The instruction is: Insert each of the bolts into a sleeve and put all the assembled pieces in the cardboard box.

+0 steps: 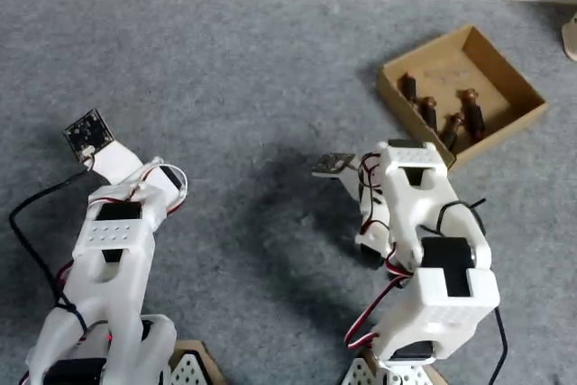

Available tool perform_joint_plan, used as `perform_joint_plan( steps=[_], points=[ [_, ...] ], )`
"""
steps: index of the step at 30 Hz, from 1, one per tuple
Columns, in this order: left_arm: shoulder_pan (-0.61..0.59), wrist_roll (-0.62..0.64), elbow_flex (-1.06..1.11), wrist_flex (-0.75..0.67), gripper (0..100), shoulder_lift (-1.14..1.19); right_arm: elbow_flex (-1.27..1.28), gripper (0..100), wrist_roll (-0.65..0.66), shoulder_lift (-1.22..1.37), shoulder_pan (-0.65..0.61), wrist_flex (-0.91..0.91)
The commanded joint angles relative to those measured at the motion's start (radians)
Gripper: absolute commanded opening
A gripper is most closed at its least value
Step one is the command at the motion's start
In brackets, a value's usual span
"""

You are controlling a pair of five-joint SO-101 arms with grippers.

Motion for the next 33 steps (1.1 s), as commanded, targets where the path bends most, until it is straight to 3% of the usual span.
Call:
perform_joint_plan(
  steps=[1,5,13,25,33],
  points=[
    [-0.004,0.011,-0.007,-0.003,8,-0.030,-0.007,21.7,-0.051,-0.015,0.031,-0.008],
    [-0.001,0.009,-0.007,-0.003,8,-0.030,-0.008,23.5,-0.203,-0.015,0.015,-0.013],
    [-0.001,0.009,-0.007,-0.003,8,-0.030,-0.105,23.4,-0.741,-0.015,-0.036,-0.036],
    [0.001,0.009,-0.005,-0.003,8,-0.028,-0.262,23.4,-1.162,-0.015,-0.019,0.015],
    [0.001,0.008,-0.005,-0.003,8,-0.028,-0.323,23.4,-1.536,-0.016,0.033,0.041]
  ],
)
